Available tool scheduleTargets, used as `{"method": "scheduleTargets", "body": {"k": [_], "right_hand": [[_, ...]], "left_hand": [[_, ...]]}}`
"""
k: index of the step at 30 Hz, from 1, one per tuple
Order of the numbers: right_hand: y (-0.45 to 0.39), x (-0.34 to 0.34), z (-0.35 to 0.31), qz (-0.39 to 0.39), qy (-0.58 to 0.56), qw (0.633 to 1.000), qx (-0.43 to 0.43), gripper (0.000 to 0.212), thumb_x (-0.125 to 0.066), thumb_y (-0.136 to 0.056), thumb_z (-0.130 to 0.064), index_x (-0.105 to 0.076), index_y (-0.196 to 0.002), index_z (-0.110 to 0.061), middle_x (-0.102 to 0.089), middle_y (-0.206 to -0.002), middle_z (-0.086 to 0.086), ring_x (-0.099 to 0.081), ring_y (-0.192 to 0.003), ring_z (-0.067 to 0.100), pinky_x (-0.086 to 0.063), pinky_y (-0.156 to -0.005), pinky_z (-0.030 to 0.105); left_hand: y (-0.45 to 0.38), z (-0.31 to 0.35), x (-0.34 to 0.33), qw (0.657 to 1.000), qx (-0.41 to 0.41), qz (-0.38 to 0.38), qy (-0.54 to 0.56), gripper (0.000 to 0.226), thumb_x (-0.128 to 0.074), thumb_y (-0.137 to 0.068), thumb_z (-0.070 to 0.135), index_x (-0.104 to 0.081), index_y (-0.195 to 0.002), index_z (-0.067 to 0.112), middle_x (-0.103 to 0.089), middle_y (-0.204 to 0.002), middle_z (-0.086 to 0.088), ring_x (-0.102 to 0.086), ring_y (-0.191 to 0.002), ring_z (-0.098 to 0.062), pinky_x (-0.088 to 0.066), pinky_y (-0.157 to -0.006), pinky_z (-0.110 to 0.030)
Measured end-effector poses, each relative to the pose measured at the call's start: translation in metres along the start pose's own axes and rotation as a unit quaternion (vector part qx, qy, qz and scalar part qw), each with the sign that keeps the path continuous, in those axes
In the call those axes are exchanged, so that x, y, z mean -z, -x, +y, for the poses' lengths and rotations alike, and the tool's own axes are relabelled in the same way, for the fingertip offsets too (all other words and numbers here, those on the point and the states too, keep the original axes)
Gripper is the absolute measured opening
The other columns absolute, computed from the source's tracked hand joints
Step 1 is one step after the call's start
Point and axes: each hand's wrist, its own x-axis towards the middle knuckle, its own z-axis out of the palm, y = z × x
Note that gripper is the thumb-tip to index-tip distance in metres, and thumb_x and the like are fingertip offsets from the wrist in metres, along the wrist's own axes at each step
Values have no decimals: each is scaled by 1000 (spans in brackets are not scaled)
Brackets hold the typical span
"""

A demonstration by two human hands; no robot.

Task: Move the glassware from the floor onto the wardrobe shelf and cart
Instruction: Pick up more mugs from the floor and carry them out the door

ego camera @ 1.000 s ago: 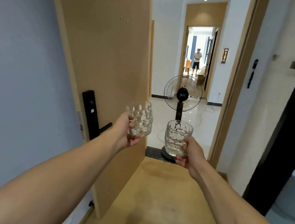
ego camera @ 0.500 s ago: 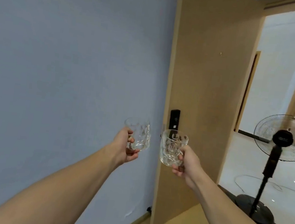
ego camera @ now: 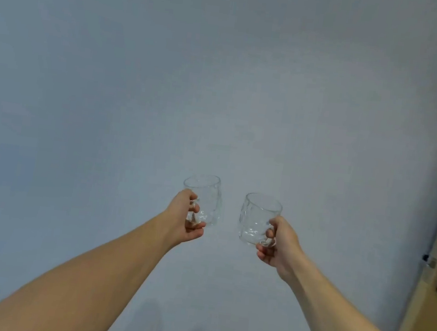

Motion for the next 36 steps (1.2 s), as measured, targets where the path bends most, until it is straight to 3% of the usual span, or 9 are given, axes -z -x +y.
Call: {"method": "scheduleTargets", "body": {"k": [4,16,19,23,31,36], "right_hand": [[20,-122,28,-77,10,997,-18,29,-51,-89,-34,-42,-65,-19,-47,-72,8,-50,-57,23,-49,-56,30],[108,-439,122,-300,75,947,-89,27,-51,-91,-33,-45,-71,-17,-49,-81,9,-51,-57,22,-52,-55,29],[131,-501,144,-350,102,926,-98,30,-52,-92,-34,-44,-68,-17,-49,-83,11,-52,-57,23,-52,-55,29],[163,-583,173,-415,126,893,-123,31,-52,-91,-34,-43,-66,-17,-50,-86,13,-53,-59,23,-52,-58,30],[204,-740,234,-552,142,802,-179,35,-50,-94,-38,-42,-66,-18,-45,-73,9,-45,-57,21,-44,-54,28],[208,-828,260,-604,189,753,-179,37,-54,-89,-47,-49,-66,-18,-59,-76,14,-56,-67,26,-54,-59,30]], "left_hand": [[21,24,126,997,-18,71,24,21,-55,-87,31,-54,-80,12,-54,-96,-15,-57,-82,-29,-52,-74,-38],[116,60,441,947,-47,309,67,26,-53,-88,33,-54,-74,11,-60,-85,-19,-60,-74,-31,-53,-68,-37],[139,56,496,928,-58,354,100,27,-54,-88,34,-54,-73,12,-61,-79,-17,-57,-58,-26,-52,-55,-31],[167,48,564,896,-53,423,120,25,-57,-87,36,-59,-79,12,-66,-89,-19,-65,-81,-33,-55,-77,-40],[195,63,686,841,-31,521,140,26,-50,-91,36,-56,-89,11,-64,-100,-23,-62,-90,-32,-53,-82,-39],[192,85,763,804,-4,576,145,26,-51,-91,36,-58,-90,11,-63,-103,-24,-63,-93,-32,-53,-91,-42]]}}
